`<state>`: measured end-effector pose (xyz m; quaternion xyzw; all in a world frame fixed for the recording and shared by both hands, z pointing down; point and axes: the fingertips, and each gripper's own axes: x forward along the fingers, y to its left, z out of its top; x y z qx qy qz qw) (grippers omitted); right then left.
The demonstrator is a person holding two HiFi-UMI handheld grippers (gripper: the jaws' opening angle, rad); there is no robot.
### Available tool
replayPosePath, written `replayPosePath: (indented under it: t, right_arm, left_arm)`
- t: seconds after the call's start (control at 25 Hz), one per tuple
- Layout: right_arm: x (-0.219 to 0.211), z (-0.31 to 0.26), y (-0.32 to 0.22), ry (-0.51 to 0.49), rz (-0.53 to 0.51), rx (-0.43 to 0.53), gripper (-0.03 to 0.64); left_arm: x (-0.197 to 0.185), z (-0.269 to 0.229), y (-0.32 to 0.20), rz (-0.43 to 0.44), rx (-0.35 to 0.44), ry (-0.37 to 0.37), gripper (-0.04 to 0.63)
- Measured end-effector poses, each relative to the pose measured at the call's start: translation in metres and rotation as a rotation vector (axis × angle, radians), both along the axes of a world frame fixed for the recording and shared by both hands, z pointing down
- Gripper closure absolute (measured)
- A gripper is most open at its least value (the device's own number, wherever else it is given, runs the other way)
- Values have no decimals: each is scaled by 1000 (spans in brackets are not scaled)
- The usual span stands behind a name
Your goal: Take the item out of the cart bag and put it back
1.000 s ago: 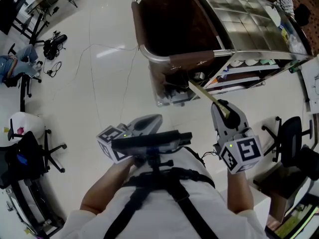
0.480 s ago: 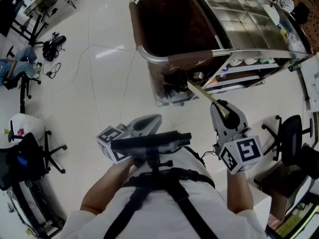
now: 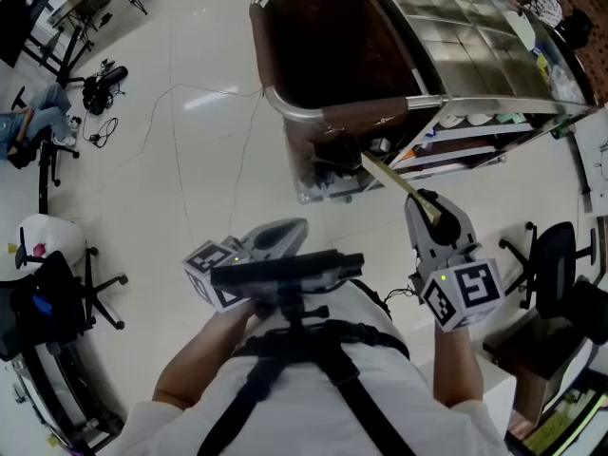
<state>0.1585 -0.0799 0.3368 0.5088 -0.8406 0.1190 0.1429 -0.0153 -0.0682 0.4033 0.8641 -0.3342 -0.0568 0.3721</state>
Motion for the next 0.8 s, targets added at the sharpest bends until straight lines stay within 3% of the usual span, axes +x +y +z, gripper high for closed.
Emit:
replayPosePath:
  t: [0.28,0.8]
  right_arm:
    - [9,-6,1,-9,24,12,545]
    - [-5,4,-5,-8,-12,-5,545]
  left_arm:
    - [9,-5,4,28,-8,-4,591]
    - [-3,-9,7,-3,15,-9,592]
